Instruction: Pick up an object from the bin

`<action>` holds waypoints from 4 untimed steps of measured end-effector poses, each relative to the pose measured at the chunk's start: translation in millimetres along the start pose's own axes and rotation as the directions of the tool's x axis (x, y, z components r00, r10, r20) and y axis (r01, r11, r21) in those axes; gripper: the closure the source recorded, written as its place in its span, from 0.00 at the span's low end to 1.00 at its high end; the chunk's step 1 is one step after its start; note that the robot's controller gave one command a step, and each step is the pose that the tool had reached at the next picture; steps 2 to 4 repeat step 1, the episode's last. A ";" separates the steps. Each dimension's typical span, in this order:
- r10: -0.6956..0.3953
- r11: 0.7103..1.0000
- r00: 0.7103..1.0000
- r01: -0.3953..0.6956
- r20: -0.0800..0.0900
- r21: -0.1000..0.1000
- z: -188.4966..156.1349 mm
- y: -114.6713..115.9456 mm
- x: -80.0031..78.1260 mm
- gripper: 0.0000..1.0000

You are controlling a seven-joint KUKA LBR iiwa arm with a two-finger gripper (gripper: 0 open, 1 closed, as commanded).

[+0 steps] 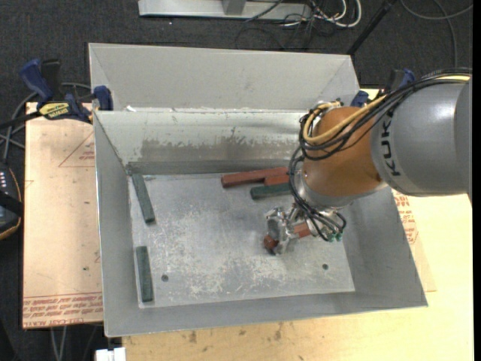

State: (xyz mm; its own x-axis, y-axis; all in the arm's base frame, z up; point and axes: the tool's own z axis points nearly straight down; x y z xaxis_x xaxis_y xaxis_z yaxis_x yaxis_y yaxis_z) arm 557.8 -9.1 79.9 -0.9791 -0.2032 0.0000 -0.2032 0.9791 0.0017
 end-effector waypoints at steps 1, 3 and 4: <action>0.119 0.993 0.993 -0.119 0.012 0.003 -129.8 -18.9 10.4 1.00; 0.119 0.993 0.993 -0.119 0.012 0.003 -129.8 -18.9 10.4 1.00; 0.119 0.993 0.993 -0.119 0.012 0.003 -129.8 -18.9 10.4 1.00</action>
Offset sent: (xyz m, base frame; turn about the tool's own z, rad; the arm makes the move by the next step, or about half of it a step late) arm -0.0086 -0.0208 0.1251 0.1191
